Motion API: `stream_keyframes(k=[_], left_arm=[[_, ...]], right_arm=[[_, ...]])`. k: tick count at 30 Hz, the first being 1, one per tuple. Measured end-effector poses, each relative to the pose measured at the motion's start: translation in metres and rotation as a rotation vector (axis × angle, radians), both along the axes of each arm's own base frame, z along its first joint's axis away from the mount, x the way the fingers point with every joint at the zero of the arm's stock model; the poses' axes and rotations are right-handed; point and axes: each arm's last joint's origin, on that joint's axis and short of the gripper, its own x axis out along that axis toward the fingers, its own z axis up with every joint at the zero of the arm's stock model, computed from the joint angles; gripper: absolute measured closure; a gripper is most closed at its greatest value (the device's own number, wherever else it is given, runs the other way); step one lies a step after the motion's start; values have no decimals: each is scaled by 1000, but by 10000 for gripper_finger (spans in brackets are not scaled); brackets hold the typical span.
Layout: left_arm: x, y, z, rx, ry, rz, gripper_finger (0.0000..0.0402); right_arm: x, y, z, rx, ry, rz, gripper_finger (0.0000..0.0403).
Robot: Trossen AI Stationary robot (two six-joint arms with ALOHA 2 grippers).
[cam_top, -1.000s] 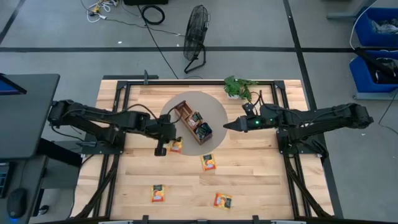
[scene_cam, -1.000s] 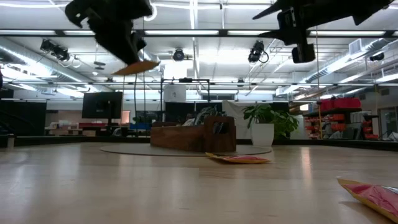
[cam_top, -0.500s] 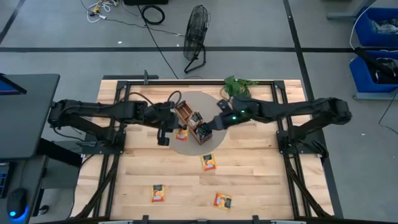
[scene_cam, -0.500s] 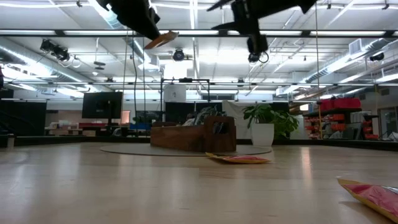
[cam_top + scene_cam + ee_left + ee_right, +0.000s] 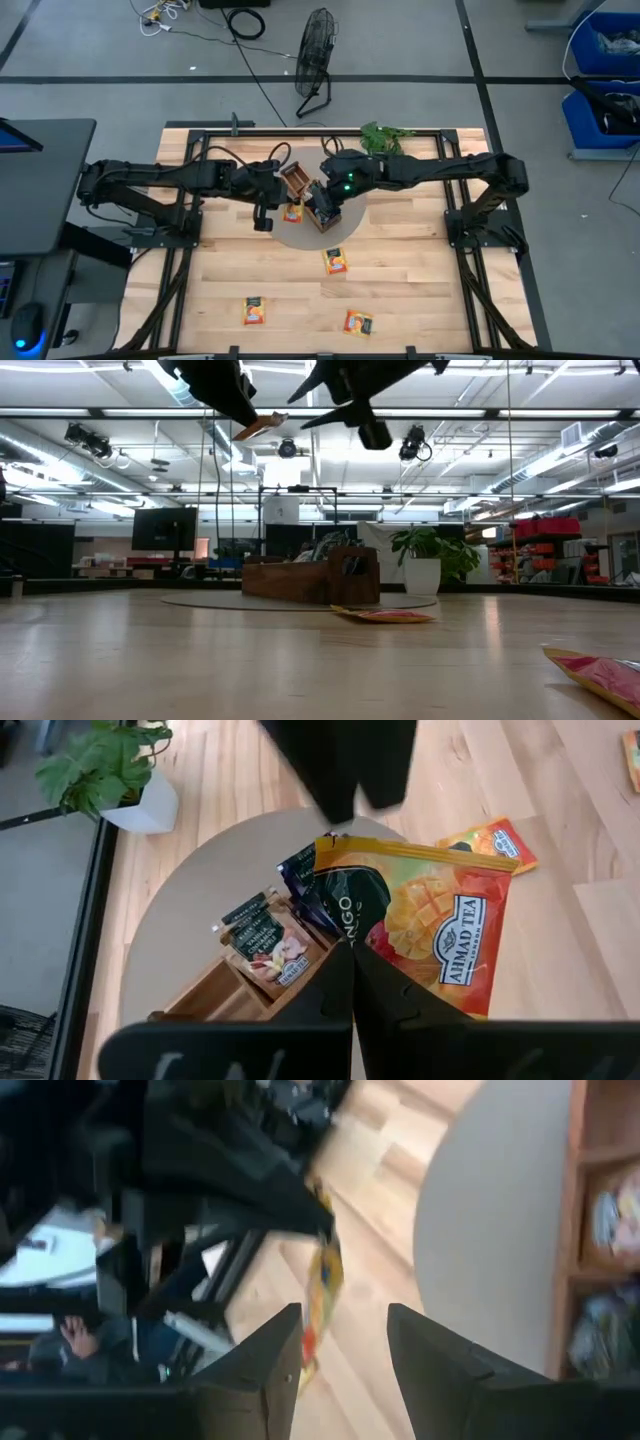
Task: Pick & Place Tea
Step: Put the yellow tea bag into the left section of the wooden organizer
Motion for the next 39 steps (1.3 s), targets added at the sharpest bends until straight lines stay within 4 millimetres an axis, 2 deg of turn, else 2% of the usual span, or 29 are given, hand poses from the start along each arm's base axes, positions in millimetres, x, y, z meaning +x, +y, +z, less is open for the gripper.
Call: stream_keyframes(k=[9, 13, 24, 28, 34, 39], left_arm=[[-1, 0, -1, 3, 12, -4, 401], [-1, 0, -1, 3, 14, -4, 401], [-1, 0, 0, 8, 8, -12, 401], [0, 0, 0, 8, 3, -11, 401], [0, 0, 1, -6, -4, 3, 398], [0, 4, 1, -150, -26, 42, 377]], right_arm=[[3, -4, 3, -20, -46, -34, 245], [8, -1, -5, 18, -18, -20, 245], [18, 0, -13, 47, -41, -47, 249], [22, 0, -15, 88, -57, -11, 283], [22, 0, -16, 61, -60, 21, 390], [21, 0, -16, 48, -56, 22, 397]])
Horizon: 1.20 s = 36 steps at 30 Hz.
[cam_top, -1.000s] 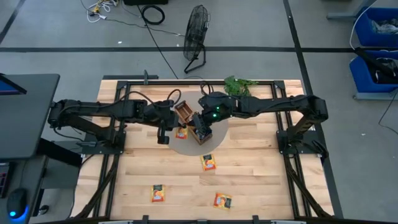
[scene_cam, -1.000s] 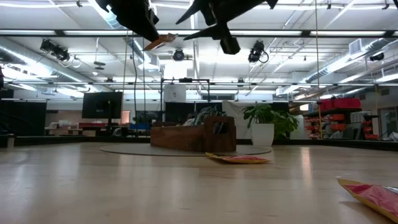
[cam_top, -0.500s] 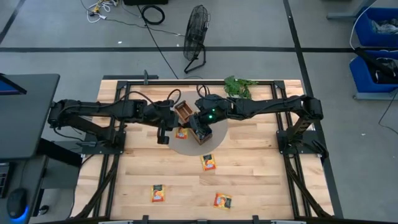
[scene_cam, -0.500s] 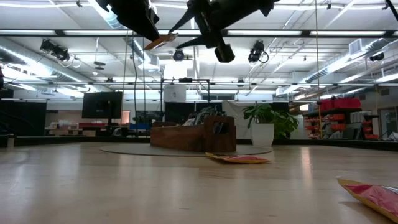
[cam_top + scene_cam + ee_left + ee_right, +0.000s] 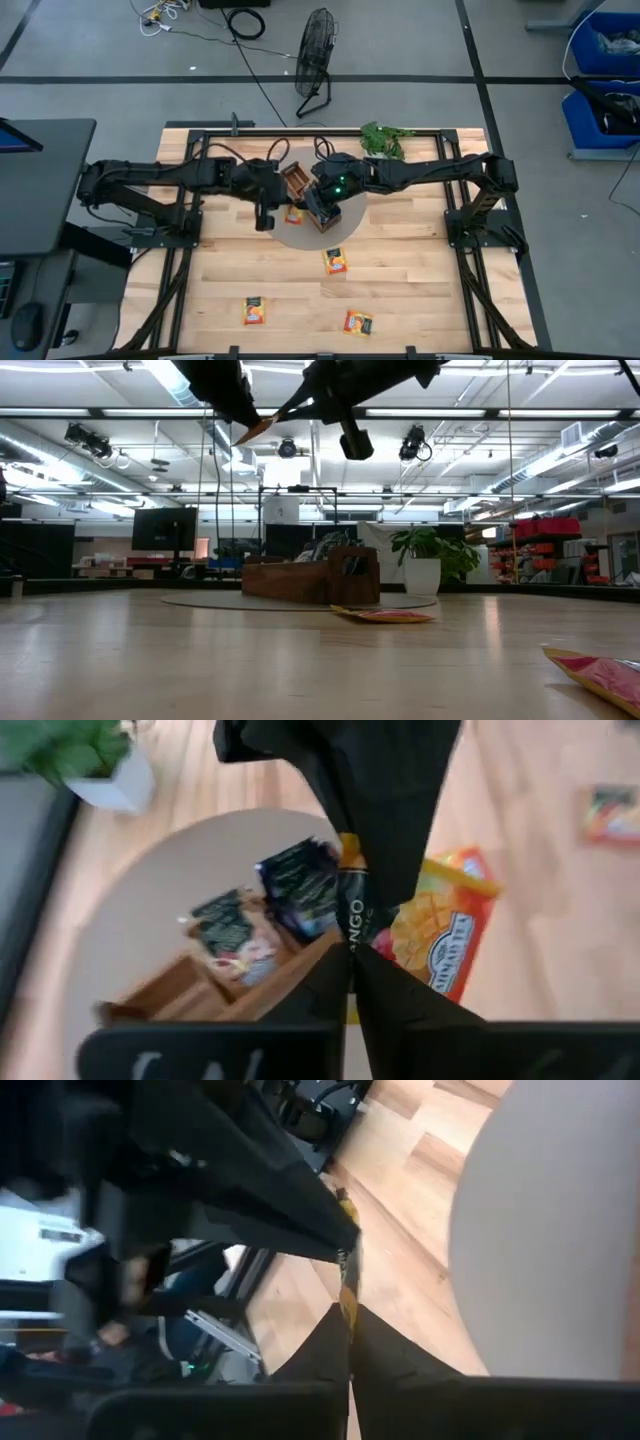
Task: Pick & Place Tea
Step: Put the yellow tea bag into the left section of the wooden organizer
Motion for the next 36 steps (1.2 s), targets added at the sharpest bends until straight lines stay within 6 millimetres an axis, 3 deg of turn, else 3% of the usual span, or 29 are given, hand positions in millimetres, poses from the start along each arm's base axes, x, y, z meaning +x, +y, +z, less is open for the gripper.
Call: stream_keyframes(k=[7, 17, 21, 27, 32, 36], left_arm=[[-8, 12, 19, -151, -141, 42, 346], [-29, 28, 49, -274, -362, 130, 324], [-34, 32, 45, -367, -458, 156, 307], [-44, 33, 17, -477, -543, 182, 284], [-51, 30, -1, -557, -565, 195, 272], [-52, 30, -3, -619, -612, 179, 258]], right_arm=[[-17, -3, 18, -147, 11, -84, 401], [-52, -4, 62, -402, -51, -195, 402], [-59, 2, 75, -517, -94, -202, 402], [-61, 15, 89, -635, -204, -141, 403], [-60, 22, 92, -685, -243, -106, 403], [-59, 23, 93, -706, -255, -94, 403]])
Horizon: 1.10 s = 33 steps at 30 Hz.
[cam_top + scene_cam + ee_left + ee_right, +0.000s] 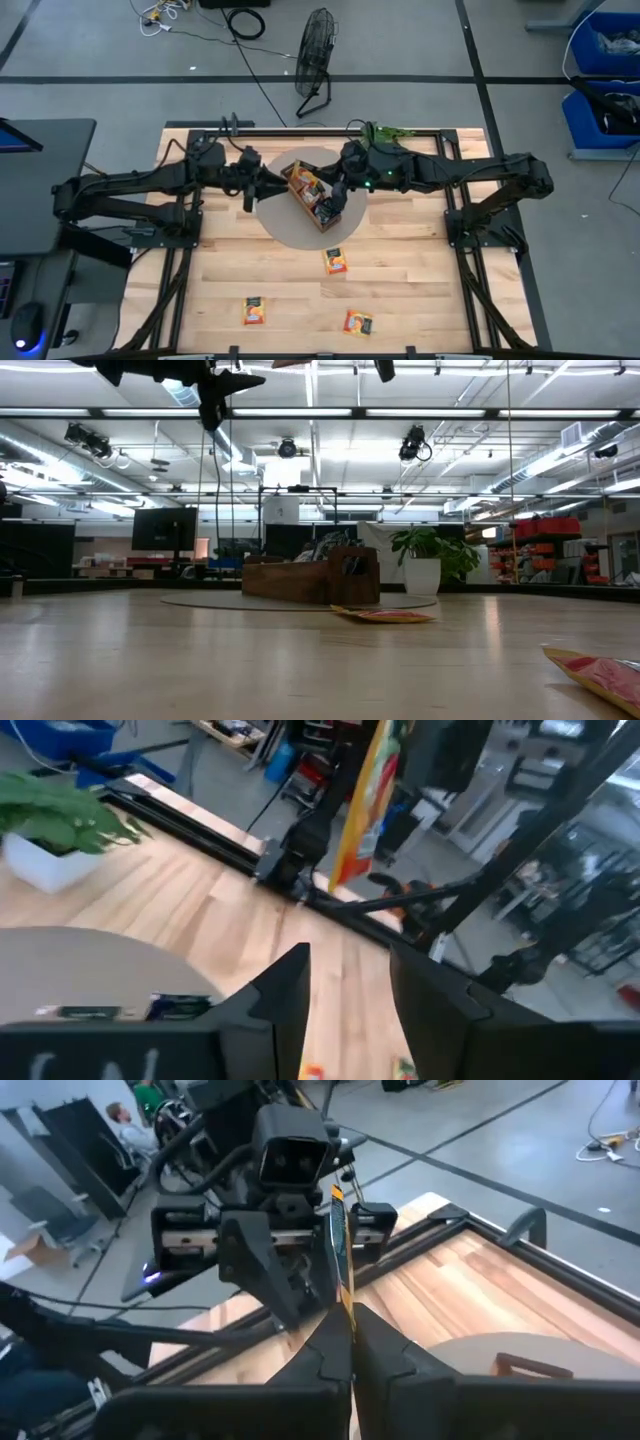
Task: Pick & Place Tea
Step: Put the yellow tea bag into the left section of the wooden organizer
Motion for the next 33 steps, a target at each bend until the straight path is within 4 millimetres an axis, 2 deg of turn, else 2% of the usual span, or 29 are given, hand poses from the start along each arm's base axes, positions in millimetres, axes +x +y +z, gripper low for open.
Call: stream_keyframes(k=[8, 24, 29, 33], left_arm=[[0, 2, 3, 0, -34, 11, 229], [0, 3, 5, 4, -56, 7, 231], [0, 3, 5, 3, -55, 7, 278], [0, 3, 5, 5, -57, 3, 353]], right_arm=[[2, 1, 1, -5, -19, 40, 403], [23, 3, -11, 49, -66, 70, 403], [26, 4, -13, 60, -70, 77, 403], [26, 3, -14, 62, -69, 72, 403]])
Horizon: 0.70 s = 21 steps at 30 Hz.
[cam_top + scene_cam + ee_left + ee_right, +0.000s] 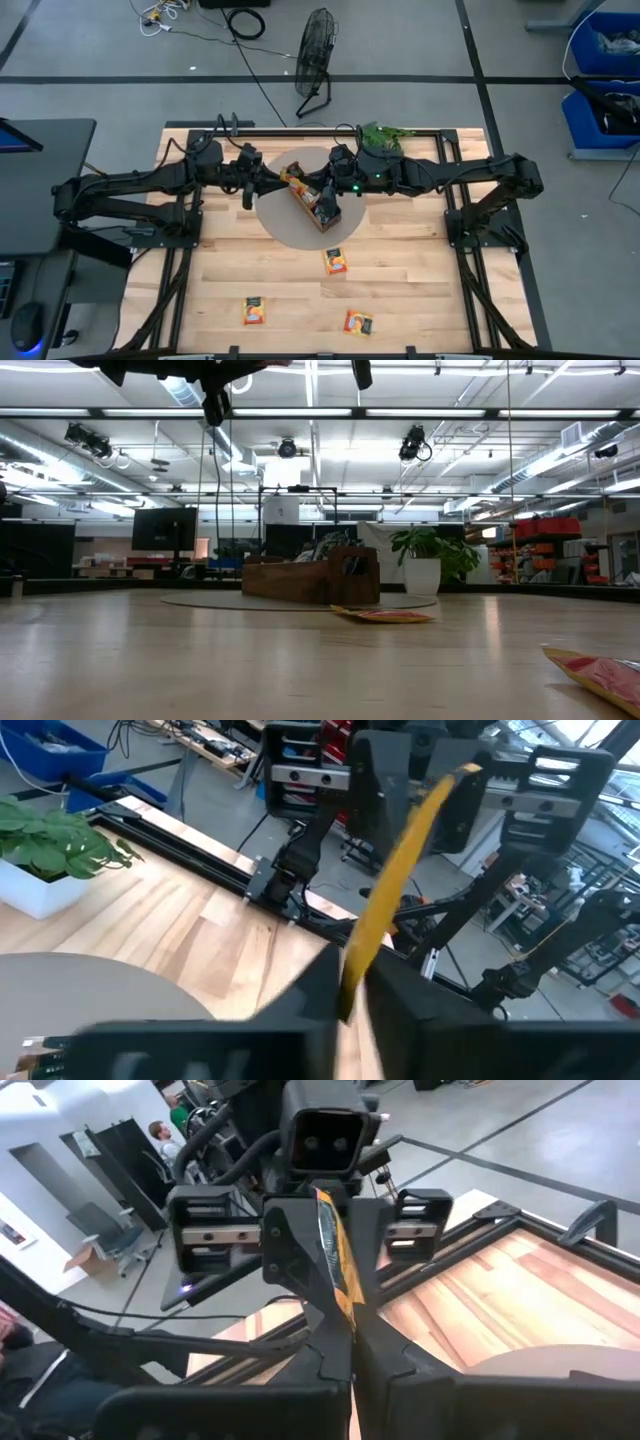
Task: Pick & Place Tea
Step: Put the yellow tea bag into the left section of the wooden organizer
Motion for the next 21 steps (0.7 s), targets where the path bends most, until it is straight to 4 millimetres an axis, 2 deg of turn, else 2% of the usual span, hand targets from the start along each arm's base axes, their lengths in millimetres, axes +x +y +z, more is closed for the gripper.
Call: stream_keyframes(k=[2, 8, 18, 21], left_arm=[[0, 0, 0, 0, 0, -2, 385], [0, -1, -2, -8, 21, -47, 391], [-3, -5, -15, -38, 156, -159, 396], [-4, -6, -18, -55, 181, -204, 395]], right_arm=[[0, 0, 0, 0, 0, -3, 403], [-2, 0, -1, 57, 19, 29, 377], [-23, -10, 11, 231, 74, 158, 268], [-26, -13, 11, 286, 156, 193, 238]])
